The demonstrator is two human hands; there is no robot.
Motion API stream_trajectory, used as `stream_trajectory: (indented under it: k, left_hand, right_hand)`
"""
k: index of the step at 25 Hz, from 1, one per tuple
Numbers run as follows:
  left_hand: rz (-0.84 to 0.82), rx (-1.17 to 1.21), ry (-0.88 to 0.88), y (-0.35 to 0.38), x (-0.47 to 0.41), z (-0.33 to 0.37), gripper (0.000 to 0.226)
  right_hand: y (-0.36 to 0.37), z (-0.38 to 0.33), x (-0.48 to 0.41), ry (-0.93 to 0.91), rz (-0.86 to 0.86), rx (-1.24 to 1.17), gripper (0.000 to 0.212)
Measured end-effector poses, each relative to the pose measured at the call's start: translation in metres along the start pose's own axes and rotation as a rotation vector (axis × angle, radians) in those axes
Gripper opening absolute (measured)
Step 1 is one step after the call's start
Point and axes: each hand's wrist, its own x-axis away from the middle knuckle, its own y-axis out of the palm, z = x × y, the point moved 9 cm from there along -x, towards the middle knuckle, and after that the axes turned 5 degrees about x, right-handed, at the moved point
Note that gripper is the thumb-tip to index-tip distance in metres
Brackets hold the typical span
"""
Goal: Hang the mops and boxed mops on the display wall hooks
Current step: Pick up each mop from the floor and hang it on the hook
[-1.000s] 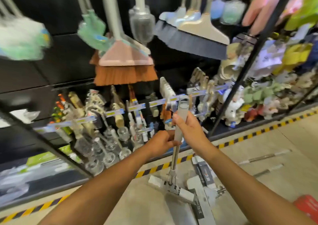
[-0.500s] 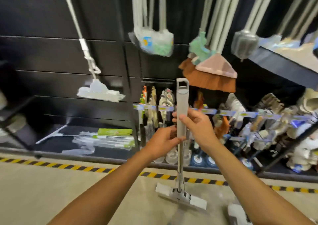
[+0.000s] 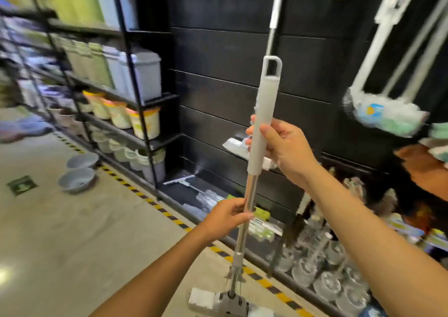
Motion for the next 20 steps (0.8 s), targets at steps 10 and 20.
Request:
stream_trajectory:
  k: [10,20]
  left_hand:
    - [0.35,-0.05,-0.078,-0.243,-0.016,-0.056,0.013]
    - [0.419,-0.058,-0.108,-0.388,-0.141,-0.088,0.012]
  right_hand:
    - [0.196,0.037,-0.2,-0.027,-0.314,-0.238,0.031]
    - [0.247,0.067,-0.389,-0.042,-0.367,-0.239,0.021]
